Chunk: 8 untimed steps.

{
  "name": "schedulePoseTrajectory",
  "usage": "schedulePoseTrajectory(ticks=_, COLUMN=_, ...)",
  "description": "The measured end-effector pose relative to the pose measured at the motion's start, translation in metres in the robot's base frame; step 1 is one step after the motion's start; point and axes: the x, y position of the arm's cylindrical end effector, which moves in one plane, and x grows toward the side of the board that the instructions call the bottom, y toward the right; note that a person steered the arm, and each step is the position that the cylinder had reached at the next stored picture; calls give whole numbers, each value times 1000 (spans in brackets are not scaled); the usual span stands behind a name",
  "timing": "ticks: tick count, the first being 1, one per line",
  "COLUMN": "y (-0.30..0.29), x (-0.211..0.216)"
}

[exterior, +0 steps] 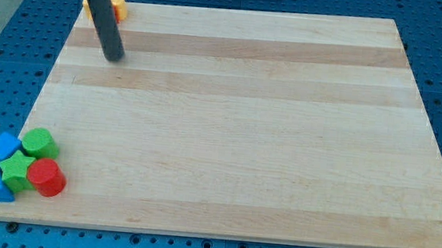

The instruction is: Push the red circle into the red star

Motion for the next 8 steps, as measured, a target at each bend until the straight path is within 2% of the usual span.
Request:
schedulePoseTrajectory(ticks=1, y=18, x=107)
schedulePoseTrajectory(ticks=3, y=-2, x=216)
schedulePoseTrajectory(ticks=4, y=-7, x=232)
schedulePoseTrajectory(ticks=6, y=-62, x=234)
schedulePoseTrajectory(ticks=7, y=-59, x=231)
schedulePoseTrajectory(ticks=8, y=-51, x=209)
